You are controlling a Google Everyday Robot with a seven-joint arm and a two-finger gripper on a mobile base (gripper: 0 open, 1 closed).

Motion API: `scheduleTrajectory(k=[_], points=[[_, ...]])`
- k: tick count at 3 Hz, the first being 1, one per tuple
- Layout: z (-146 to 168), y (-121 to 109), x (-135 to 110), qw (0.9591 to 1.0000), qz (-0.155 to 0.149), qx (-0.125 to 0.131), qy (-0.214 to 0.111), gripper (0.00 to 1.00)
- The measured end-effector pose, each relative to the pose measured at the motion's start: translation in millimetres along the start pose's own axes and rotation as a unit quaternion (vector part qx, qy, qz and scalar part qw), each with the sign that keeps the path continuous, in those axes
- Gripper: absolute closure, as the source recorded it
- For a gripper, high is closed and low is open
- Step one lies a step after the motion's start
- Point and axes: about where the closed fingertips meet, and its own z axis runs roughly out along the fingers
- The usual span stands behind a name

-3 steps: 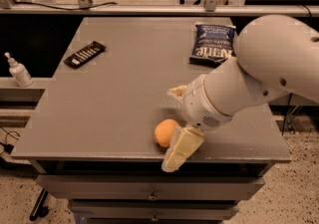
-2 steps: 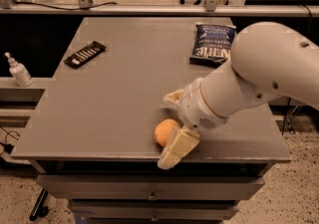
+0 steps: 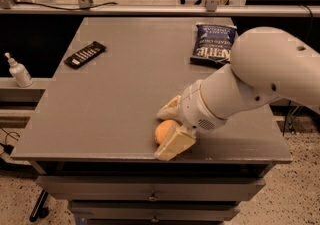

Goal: Pick orange

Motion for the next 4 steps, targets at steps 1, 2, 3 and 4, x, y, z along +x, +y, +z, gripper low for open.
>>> scheduleTrajectory(k=[1,2,3,4], points=[[-1.9,-0.2,-1.4,1.0,0.0,0.0,0.0,0.82],[-2.8,-0.3,-2.1,1.0,0.0,0.0,0.0,1.0],[-29.2,-22.4,-12.0,0.9999,0.011,0.004,-0.009,1.0],[-75.1,-58.2,-20.0,0.9982,0.039,0.008,-0.045,1.0]])
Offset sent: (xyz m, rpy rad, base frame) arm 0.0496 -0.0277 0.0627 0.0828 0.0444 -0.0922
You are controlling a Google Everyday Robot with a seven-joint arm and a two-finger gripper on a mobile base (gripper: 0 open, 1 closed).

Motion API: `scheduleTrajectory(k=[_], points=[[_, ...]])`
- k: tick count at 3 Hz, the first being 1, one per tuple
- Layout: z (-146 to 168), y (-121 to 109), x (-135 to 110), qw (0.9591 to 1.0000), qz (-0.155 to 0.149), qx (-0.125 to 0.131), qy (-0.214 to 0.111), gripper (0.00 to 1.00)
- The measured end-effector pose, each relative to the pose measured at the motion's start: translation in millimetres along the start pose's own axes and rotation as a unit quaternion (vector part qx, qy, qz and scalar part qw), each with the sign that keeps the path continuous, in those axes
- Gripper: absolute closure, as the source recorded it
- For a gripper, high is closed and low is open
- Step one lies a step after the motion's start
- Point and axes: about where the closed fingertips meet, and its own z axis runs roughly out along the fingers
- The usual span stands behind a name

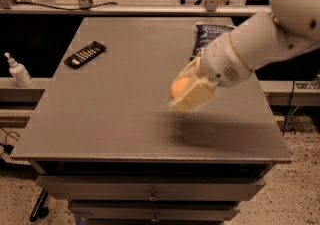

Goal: Pick orange

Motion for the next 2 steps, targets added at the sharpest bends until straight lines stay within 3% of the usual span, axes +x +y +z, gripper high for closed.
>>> scheduleTrajectory(k=[1,2], points=[[-34.6,-20.0,-26.5,0.9992,-0.015,0.03,-0.023,1.0],[-34.5,-19.7,-29.1,0.9991,-0.018,0.031,-0.023,1.0]])
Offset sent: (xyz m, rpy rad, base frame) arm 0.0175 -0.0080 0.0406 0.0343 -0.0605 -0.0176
